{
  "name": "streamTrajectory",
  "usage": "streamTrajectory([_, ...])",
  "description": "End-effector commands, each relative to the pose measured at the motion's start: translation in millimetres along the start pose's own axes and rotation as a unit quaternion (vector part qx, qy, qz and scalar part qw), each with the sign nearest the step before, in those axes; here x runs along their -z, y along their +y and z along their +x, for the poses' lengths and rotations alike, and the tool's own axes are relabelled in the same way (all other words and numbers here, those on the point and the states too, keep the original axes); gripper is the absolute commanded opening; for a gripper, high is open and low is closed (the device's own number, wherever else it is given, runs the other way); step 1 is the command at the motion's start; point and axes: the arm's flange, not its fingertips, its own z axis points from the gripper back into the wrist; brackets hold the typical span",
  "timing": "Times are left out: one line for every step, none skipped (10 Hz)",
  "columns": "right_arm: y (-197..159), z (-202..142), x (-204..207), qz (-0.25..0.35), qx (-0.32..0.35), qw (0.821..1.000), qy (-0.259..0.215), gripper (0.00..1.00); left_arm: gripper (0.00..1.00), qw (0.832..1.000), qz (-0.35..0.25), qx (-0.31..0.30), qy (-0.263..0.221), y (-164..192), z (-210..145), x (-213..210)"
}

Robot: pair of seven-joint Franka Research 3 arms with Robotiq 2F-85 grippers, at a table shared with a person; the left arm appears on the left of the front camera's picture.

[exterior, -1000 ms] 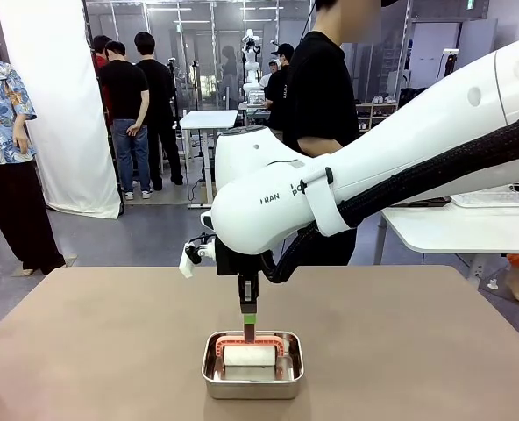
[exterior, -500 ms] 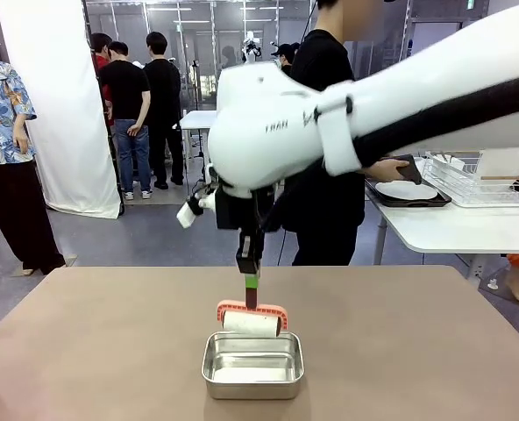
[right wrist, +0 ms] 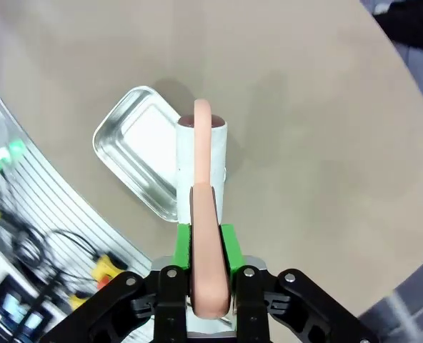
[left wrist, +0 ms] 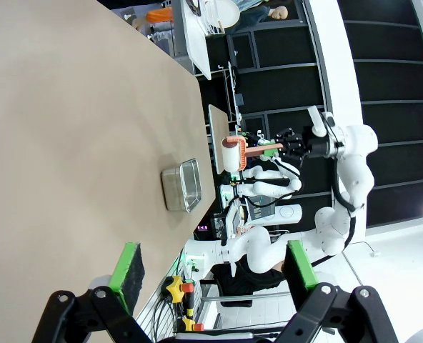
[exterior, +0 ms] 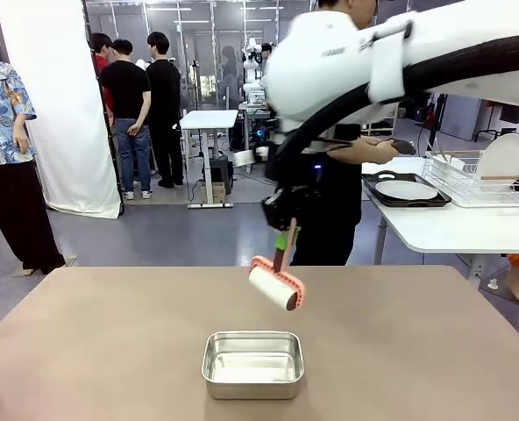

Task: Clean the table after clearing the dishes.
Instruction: When the right (or left) Handle tray is removed, use the right hand (or left hand) to clean the right (or left) side of the table with the Lint Roller.

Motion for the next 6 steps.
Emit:
streamTrajectory([-38,-33,14,0.062,0.13,0.987,-0.076,0.21,1.0,1.0,0.0,0.0,-0.003,-1,-3,-1])
streamTrajectory([-61,-49,18,0.077,0.17,0.978,-0.088,0.21,1.0,1.0,0.0,0.0,-0.003,-1,-3,-1])
streamTrajectory([-83,-62,22,0.105,0.2,0.969,-0.101,0.21,1.0,1.0,0.0,0.0,-0.003,-1,-3,-1])
streamTrajectory([-107,-75,28,0.138,0.225,0.958,-0.116,0.21,1.0,1.0,0.0,0.0,-0.003,-1,-3,-1])
streamTrajectory([-128,-86,39,0.186,0.223,0.948,-0.132,0.21,1.0,1.0,0.0,0.0,-0.003,-1,-3,-1])
streamTrajectory([-146,-97,54,0.198,0.238,0.941,-0.139,0.21,1.0,1.0,0.0,0.0,-0.003,-1,-3,-1])
